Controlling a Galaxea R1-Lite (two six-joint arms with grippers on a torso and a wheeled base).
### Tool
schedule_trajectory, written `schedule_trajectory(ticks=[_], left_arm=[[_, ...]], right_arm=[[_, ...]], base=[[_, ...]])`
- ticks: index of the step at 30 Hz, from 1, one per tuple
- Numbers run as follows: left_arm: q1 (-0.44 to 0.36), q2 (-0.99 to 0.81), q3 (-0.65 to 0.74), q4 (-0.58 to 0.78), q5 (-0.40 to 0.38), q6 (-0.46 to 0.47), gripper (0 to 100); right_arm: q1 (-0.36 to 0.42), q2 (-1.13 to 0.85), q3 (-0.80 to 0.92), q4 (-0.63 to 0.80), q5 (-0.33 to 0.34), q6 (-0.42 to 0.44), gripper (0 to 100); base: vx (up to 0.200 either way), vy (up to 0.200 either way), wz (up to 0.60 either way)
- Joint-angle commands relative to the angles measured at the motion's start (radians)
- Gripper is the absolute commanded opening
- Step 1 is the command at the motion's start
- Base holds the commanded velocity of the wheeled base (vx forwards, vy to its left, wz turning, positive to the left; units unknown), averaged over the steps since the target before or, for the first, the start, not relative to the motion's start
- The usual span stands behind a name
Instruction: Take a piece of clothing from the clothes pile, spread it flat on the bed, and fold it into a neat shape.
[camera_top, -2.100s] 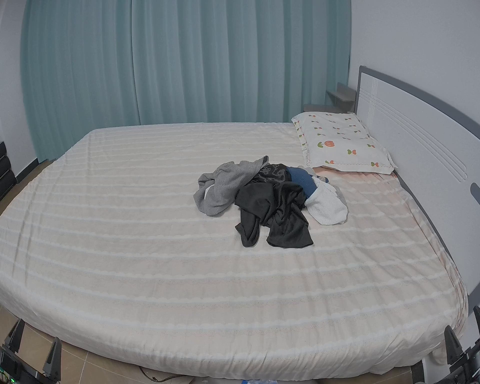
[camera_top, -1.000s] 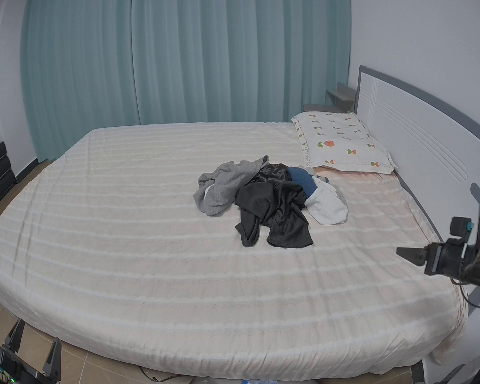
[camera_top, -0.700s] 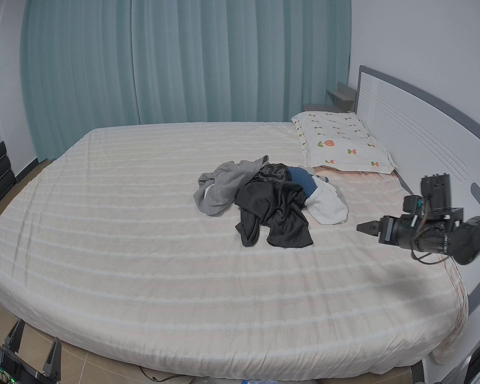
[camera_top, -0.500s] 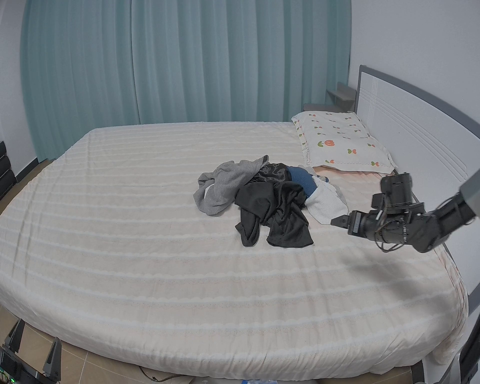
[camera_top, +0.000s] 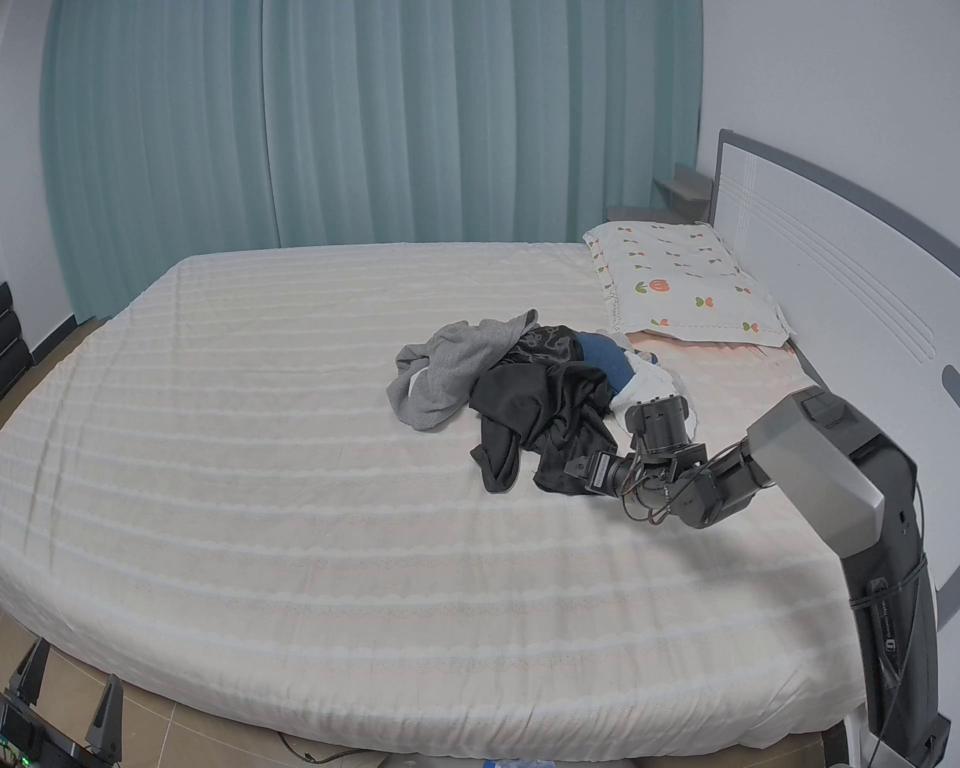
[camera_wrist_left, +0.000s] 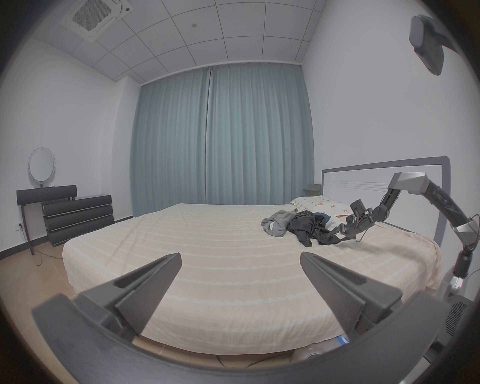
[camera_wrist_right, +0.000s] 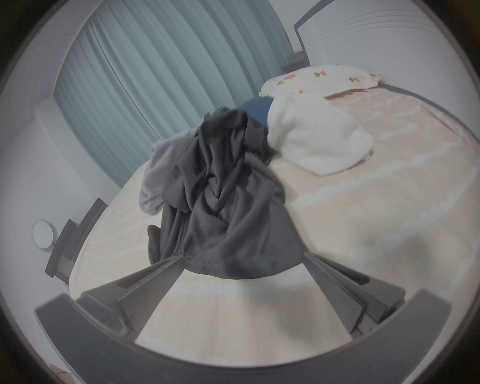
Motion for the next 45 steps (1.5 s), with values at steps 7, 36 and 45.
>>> schedule_trajectory(ticks=[7, 36, 45], left_arm=[[0.000, -0.018, 0.015, 0.000, 0.001, 0.000, 100], [0.000, -0.018, 0.015, 0.000, 0.001, 0.000, 100], [0.000, -0.018, 0.015, 0.000, 0.001, 0.000, 100]], right_arm=[[-0.014, 0.094, -0.112, 0.008, -0.018, 0.006, 100], [-0.028, 0.181, -0.259, 0.039, -0.064, 0.006, 100], [-0.034, 0.191, -0.275, 0.039, -0.064, 0.015, 0]], base=[[0.000, 0.000, 0.00], [0.000, 0.000, 0.00], [0.000, 0.000, 0.00]])
